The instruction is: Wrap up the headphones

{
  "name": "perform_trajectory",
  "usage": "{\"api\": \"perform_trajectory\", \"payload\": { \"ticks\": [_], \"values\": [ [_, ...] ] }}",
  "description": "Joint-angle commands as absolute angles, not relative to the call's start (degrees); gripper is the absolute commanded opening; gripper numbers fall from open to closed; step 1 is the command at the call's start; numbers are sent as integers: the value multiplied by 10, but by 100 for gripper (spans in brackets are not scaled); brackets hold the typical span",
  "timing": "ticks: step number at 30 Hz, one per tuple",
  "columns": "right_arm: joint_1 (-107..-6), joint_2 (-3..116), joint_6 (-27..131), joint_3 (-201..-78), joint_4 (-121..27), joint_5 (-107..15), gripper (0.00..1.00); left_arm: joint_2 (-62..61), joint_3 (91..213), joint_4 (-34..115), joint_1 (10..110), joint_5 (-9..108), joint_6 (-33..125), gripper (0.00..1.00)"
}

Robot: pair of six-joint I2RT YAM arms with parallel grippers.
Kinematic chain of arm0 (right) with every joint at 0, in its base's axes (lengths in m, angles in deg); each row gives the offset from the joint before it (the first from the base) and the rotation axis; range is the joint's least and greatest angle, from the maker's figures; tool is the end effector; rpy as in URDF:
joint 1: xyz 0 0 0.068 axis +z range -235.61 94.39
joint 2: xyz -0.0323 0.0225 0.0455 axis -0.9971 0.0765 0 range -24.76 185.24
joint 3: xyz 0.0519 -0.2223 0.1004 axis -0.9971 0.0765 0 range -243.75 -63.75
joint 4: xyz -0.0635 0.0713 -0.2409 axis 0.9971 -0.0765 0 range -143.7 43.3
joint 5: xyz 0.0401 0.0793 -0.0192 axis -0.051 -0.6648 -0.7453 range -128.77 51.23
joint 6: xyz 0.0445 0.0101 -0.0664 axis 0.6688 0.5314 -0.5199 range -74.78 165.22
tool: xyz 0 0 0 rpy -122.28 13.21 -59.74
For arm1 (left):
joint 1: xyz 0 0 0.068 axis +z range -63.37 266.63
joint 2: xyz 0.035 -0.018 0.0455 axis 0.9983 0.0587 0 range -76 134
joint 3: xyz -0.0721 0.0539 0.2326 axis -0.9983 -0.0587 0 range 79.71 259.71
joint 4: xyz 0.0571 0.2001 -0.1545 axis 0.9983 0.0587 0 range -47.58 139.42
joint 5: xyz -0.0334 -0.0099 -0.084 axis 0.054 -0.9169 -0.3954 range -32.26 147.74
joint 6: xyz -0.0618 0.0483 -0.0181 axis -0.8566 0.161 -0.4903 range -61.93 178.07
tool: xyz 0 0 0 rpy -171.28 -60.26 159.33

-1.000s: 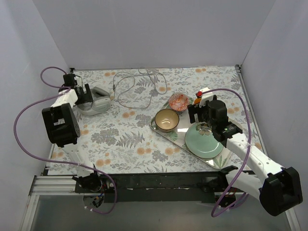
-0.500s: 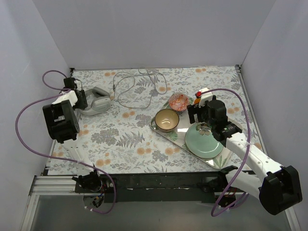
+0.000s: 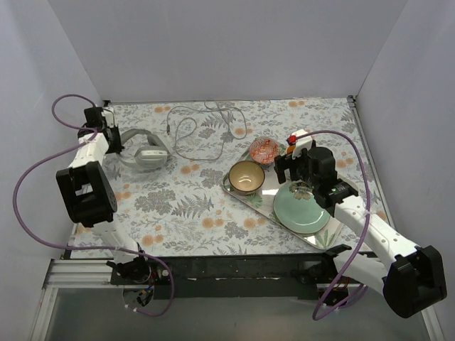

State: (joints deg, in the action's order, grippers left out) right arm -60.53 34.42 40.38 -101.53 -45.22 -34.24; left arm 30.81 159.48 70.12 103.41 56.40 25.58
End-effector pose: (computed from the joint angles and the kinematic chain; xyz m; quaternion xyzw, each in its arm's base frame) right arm 0.2556 0.1136 0.2377 -0.1894 0.7963 0.0689 0.5704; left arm 0.3984 0.1183 0.1690 -0.3940 0.8677 -0.0524 0.2985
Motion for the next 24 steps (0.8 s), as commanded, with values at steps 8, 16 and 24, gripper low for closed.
{"api": "perform_trajectory", "payload": {
  "ticks": [8,16,24],
  "values": [
    [-411,419,395,-1246,-393,-404,98,0,1539,706,902,525,291,0],
    [-333,620,480,-1442,-418,-374,98,-67,1536,719,836,590,281,0],
    [-318,728,531,-1526,-430,-353,99,-74,1526,720,822,620,259,0]
  ]
}}
